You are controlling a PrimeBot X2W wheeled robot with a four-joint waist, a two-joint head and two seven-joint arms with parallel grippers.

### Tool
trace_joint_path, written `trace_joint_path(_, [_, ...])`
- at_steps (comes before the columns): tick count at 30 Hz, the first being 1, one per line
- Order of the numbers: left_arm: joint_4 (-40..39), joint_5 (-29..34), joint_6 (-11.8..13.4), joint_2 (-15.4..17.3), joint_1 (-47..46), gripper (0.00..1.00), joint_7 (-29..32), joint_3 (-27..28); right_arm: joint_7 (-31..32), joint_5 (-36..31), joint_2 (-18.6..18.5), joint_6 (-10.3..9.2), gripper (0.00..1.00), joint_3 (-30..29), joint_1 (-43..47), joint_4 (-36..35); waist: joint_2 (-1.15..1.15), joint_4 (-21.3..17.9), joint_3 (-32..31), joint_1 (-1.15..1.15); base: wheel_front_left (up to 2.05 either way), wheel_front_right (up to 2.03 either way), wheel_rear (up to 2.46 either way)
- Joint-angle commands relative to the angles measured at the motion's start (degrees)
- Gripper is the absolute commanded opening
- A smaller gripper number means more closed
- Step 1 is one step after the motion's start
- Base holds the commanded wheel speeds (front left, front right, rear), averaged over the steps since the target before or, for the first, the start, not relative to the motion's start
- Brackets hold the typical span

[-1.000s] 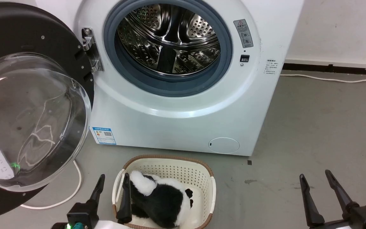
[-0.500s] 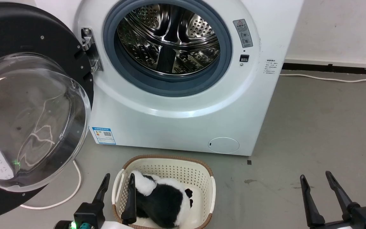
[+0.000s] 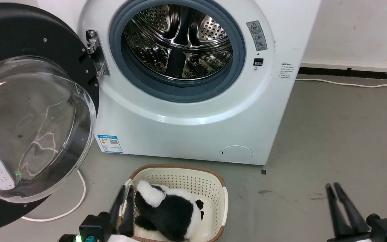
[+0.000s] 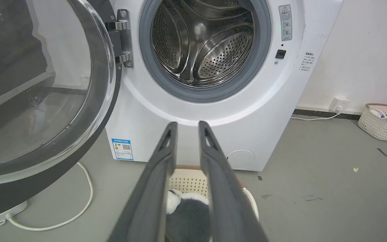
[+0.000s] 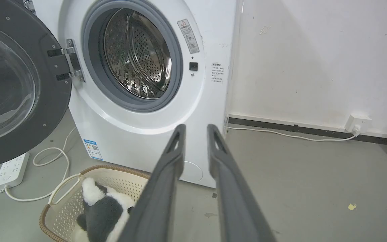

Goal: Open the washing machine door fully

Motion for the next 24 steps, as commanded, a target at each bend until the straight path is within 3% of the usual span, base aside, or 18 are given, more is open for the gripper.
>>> trace_joint_path(1, [-0.03, 0.02, 0.0, 0.0, -0.01, 0.0, 0.04, 0.04, 0.05, -0.01, 0.0, 0.0, 0.0, 0.03, -0.02, -0.01, 0.0, -0.01, 0.0, 0.0, 0.0, 0.0, 0.0])
trace_joint_path(24, [-1.75, 1.58, -0.19, -0.01, -0.39, 0.0, 2.72, 1.28, 2.75, -0.48, 0.06, 0.01, 0.0, 0.88, -1.22, -0.35, 0.0, -0.75, 0.16, 0.0, 0.0, 0.0, 0.0])
